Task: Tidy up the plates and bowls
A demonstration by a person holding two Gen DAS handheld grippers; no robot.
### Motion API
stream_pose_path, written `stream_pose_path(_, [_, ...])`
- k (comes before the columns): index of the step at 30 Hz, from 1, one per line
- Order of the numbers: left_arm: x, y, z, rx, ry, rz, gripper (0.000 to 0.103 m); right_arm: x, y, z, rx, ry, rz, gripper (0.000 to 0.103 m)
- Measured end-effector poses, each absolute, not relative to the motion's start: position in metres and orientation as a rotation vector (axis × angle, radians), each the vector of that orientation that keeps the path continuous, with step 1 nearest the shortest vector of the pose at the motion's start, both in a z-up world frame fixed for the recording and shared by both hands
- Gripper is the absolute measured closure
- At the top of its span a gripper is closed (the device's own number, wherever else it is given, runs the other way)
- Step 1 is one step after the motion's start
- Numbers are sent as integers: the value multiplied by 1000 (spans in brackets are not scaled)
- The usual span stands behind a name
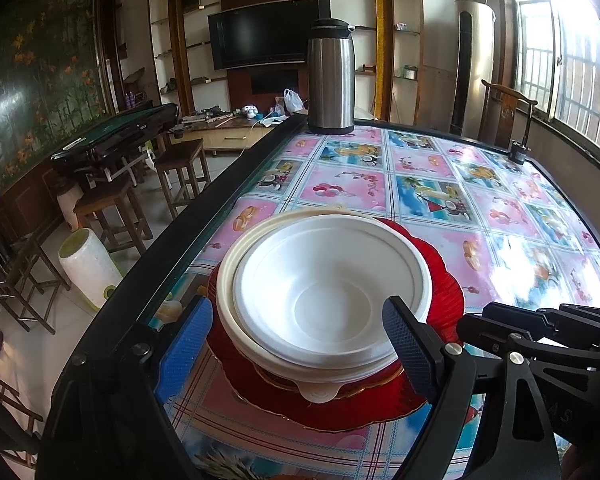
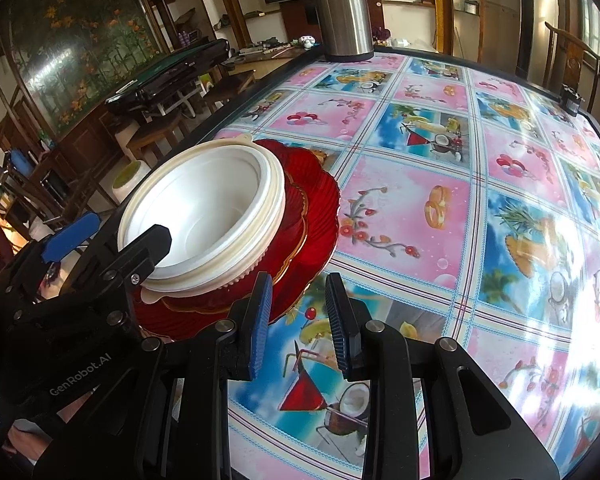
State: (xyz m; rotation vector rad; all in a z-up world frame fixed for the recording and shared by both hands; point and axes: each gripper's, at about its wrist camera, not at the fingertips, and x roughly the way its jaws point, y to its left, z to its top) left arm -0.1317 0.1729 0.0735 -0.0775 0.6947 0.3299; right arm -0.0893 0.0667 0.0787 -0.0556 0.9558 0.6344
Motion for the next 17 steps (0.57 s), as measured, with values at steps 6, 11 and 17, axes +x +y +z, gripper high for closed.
stream_pose_path(6, [-129,174,73,-95,688,316,16,-87,62,76,-43,969,626,75])
stream_pose_path(11, [-129,172,73,-78,674,328,16,-89,60,76,-39,970,626,75])
stream_pose_path(17, [-129,171,74,-79,677,340,16,-91,56,78,-30,966,630,75])
